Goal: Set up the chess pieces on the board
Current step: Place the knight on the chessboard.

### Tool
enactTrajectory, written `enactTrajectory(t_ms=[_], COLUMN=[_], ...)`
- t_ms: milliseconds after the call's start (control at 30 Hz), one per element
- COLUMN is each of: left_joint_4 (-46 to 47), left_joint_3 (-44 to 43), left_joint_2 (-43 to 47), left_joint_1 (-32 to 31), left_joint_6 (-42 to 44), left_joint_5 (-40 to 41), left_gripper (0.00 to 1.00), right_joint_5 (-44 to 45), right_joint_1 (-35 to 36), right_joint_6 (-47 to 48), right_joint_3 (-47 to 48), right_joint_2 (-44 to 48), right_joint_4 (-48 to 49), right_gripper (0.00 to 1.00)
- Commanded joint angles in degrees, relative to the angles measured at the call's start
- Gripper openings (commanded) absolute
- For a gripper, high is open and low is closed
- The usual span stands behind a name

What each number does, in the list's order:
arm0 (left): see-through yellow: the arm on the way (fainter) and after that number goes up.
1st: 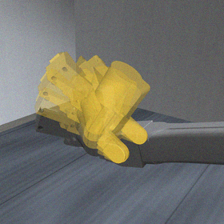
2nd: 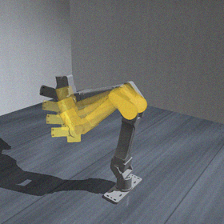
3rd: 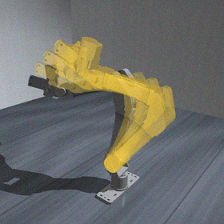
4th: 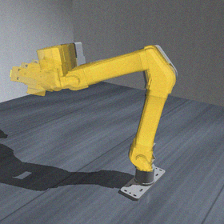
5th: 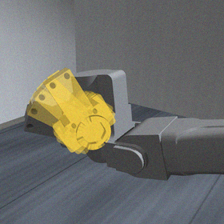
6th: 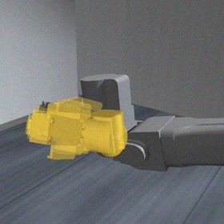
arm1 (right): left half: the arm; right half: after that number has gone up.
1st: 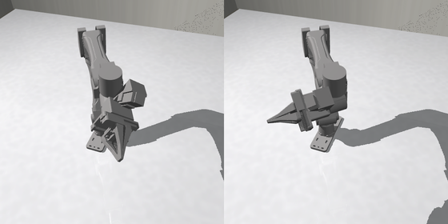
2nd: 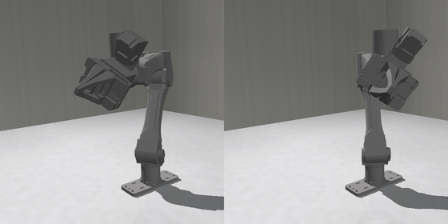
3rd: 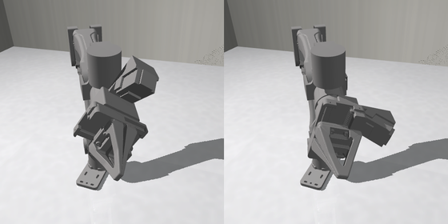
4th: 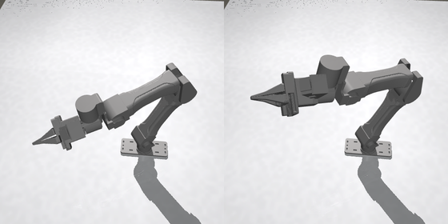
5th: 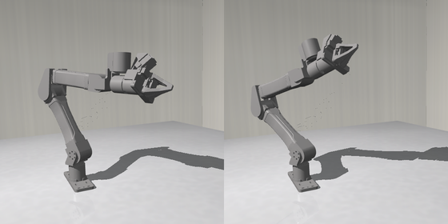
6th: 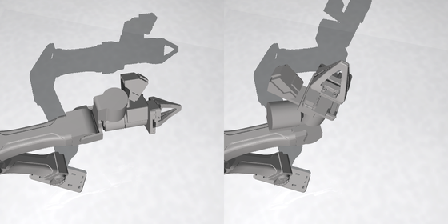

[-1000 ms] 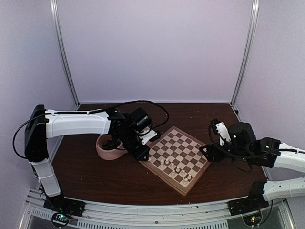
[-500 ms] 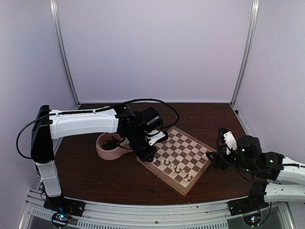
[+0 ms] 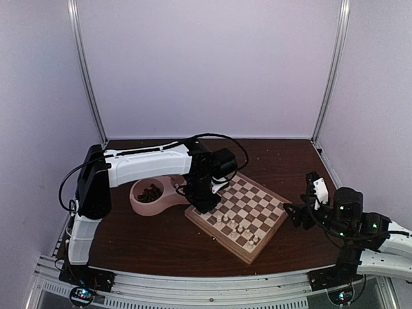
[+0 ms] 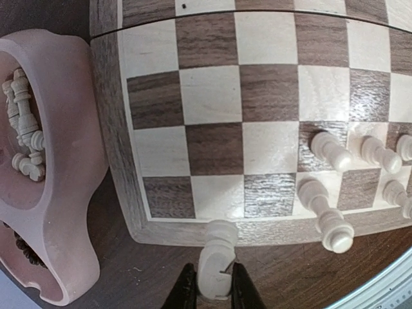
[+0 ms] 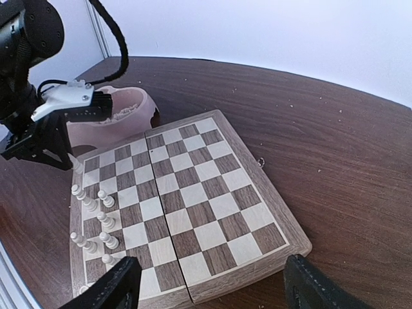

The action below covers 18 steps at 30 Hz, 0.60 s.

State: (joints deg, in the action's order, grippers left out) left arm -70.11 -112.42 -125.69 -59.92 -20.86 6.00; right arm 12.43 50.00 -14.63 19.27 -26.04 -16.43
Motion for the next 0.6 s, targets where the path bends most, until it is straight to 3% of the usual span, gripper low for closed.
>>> enactTrajectory(t_ms=[0,367,567], left_joint_4=[-4.4,-4.5,-4.5], left_joint_3=[-3.6,-6.1,-6.5], left_joint_2=[-3.1,-6.0,-5.8], left_joint_1=[1.4,3.3,3.4], left_joint_6=[-0.7,0.6,0.7], left_joint_5=[2.0,-1.9,-3.0], left_gripper=[0.03,0.07,0.27], right_joint_5=[1.5,1.6,1.6], right_joint_1=[-0.3,-0.2,-0.3], right_joint_6=[0.3,0.3,0.3], right_joint_3=[-1.0,-1.2,-0.9], right_joint_2=[2.4,2.0,1.2], right_joint_4=[0.2,0.6,0.8], right_gripper=[0.79,0.81,0.82])
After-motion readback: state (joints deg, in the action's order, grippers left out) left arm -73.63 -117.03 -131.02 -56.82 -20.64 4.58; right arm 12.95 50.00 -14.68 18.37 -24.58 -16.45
